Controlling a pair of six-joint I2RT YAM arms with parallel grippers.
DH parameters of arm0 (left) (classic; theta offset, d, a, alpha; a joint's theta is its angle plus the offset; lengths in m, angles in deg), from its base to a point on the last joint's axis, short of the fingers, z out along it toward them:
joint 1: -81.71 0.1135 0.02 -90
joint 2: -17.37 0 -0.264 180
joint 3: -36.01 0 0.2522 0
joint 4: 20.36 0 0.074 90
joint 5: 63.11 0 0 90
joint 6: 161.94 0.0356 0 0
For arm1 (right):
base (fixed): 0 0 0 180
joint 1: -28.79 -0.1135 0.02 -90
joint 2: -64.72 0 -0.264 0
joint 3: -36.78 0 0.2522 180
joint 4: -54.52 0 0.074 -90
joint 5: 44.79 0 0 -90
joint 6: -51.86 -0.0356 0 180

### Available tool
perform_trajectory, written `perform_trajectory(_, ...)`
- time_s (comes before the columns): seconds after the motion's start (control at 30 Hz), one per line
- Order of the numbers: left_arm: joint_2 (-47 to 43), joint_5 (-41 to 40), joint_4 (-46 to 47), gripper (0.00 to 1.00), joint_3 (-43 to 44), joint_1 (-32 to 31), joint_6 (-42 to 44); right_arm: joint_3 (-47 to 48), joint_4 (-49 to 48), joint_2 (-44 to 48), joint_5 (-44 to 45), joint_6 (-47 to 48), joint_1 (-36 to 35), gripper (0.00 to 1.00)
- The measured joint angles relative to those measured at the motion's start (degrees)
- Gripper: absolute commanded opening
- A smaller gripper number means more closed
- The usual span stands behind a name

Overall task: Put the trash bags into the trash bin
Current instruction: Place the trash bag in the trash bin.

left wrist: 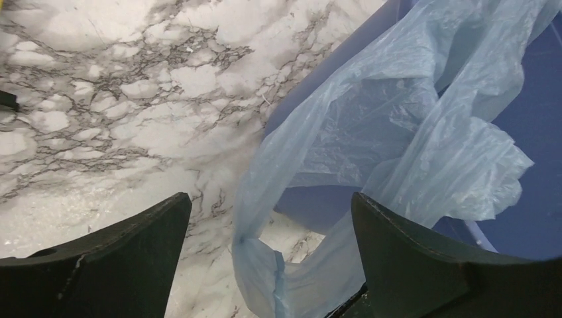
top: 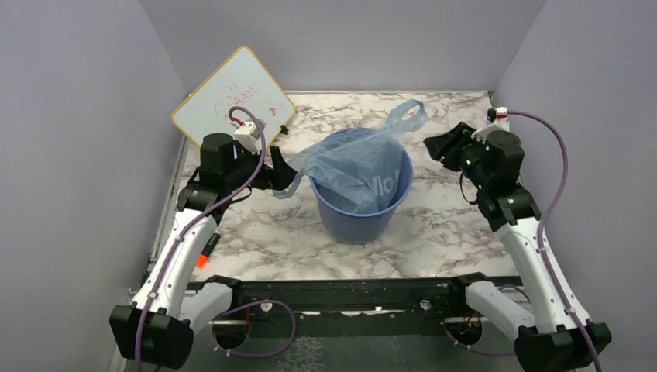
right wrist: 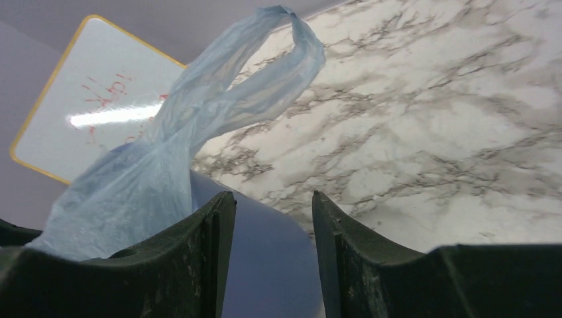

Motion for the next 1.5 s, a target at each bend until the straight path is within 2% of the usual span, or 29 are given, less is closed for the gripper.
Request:
perform_trajectory(0.17, -5.2, -3.6, -0.1, 0.96, 0.0, 0.0, -0.3, 0.0, -5.0, -6.1, -3.8, -10.8, 0.0, 0.54)
perform_trajectory(0.33, -10.1, -6.8, -0.7, 0.97, 0.0, 0.0, -0.4, 0.1, -9.2, -10.3, -8.1, -17.1, 0.0, 0.54)
perform_trajectory(0.6, -13.1, -7.4, -1.6, 0.99, 0.1, 0.0, 0.3, 2.1, -13.3, -15.5, -14.2, -20.9, 0.0, 0.55)
perform_trajectory(0.9, -13.6, -8.7, -2.8, 0.99, 3.3, 0.0, 3.2, 2.4, -13.7, -12.3, -15.3, -21.9, 0.0, 0.56)
perform_trajectory(1.17, -13.6, 2.8, -5.3, 0.98, 7.6, 0.0, 11.8, 7.3, -12.7, -13.9, -15.2, -19.9, 0.0, 0.55)
perform_trajectory(1.5, -11.5, 17.0, -5.7, 0.93, 10.3, 0.0, 15.7, 8.1, -11.8, -18.9, -15.8, -18.1, 0.0, 0.53)
